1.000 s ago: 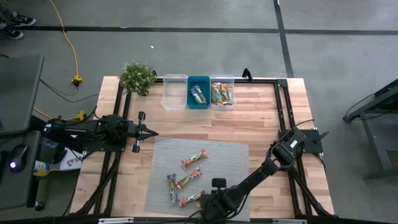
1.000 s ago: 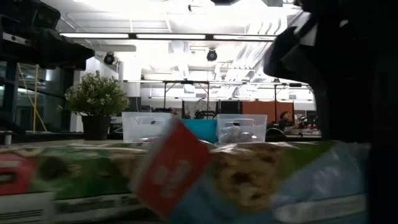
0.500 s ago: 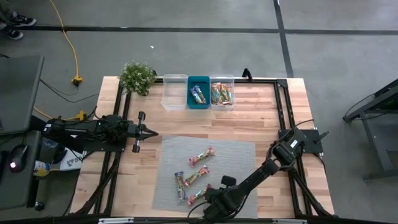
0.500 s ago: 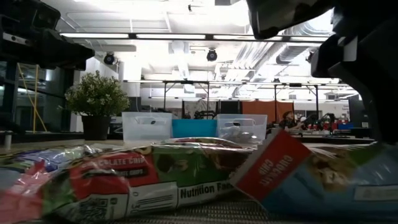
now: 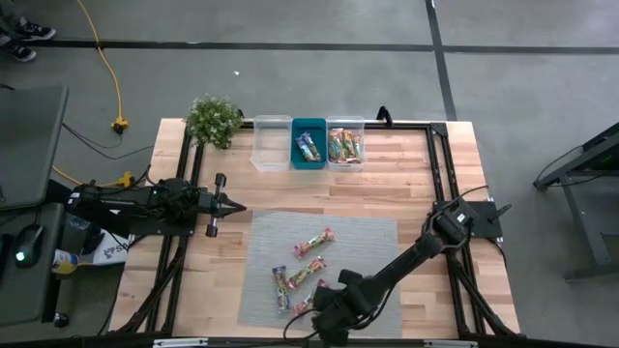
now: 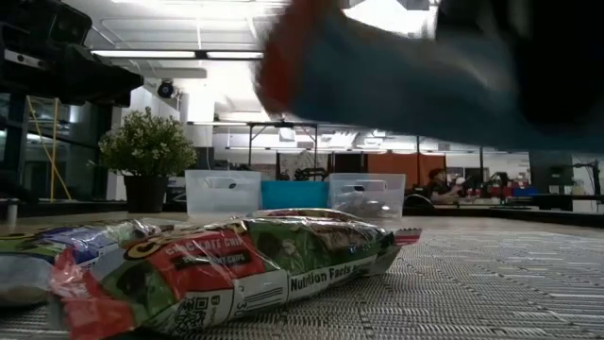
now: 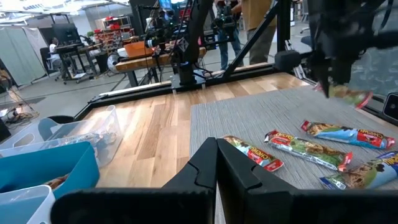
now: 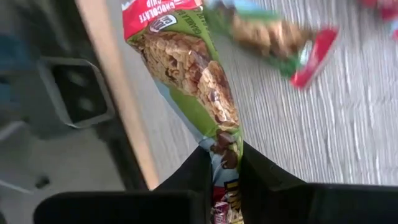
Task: Pick and place Granola Bars by type
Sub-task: Put the red granola bar into the left transparent bin
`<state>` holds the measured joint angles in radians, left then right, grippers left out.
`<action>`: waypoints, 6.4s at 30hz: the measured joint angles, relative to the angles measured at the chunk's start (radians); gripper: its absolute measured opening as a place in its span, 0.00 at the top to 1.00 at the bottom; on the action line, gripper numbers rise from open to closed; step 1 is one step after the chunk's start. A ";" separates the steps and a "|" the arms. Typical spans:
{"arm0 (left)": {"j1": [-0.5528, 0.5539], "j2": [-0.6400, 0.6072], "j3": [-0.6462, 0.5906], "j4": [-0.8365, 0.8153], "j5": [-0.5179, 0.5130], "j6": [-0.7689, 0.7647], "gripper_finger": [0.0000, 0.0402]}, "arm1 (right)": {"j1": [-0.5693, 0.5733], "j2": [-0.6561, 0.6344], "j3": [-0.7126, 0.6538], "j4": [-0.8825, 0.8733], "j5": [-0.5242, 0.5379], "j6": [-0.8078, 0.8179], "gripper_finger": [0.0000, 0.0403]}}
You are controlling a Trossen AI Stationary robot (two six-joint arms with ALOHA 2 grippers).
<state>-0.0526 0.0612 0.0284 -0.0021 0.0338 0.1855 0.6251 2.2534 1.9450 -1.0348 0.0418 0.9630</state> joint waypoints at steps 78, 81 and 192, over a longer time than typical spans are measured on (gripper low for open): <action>0.000 0.000 0.000 0.000 0.000 0.000 1.00 | -1.161 -0.077 0.004 0.941 -0.445 -1.659 0.90; 0.000 0.000 0.000 0.000 0.000 0.000 1.00 | -1.157 -0.054 0.004 0.950 -0.423 -1.710 0.90; 0.000 0.000 0.000 0.000 0.000 0.000 1.00 | -1.007 -0.098 0.085 0.528 -0.582 -0.781 0.56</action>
<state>-0.0526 0.0612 0.0286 -0.0019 0.0338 0.1852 -0.3816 2.1558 2.0300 -0.5070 -0.5403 0.1817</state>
